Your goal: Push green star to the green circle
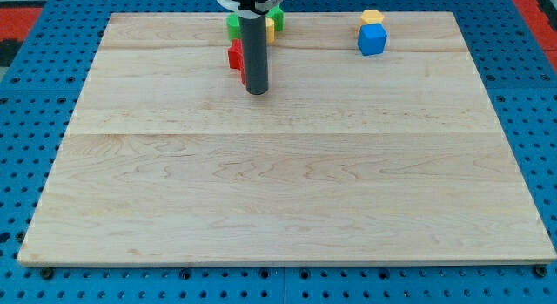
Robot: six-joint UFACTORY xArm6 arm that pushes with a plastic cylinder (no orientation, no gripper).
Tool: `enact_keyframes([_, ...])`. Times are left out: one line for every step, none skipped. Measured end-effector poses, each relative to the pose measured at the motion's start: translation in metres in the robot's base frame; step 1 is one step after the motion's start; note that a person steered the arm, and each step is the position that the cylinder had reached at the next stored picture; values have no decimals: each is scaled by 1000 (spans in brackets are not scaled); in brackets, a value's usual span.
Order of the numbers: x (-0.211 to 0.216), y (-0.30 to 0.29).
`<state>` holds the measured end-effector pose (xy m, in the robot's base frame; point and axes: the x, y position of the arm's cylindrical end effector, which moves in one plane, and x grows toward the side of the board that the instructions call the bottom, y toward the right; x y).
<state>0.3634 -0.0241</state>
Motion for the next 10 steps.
enact_keyframes([4,29])
enact_keyframes([-7,44])
enact_keyframes([-48,92])
enact_keyframes([-114,92])
enact_keyframes([-170,72])
enact_keyframes([-171,70])
enact_keyframes([-171,57])
enact_keyframes([-168,45])
enact_keyframes([-163,37])
enact_keyframes([-129,37])
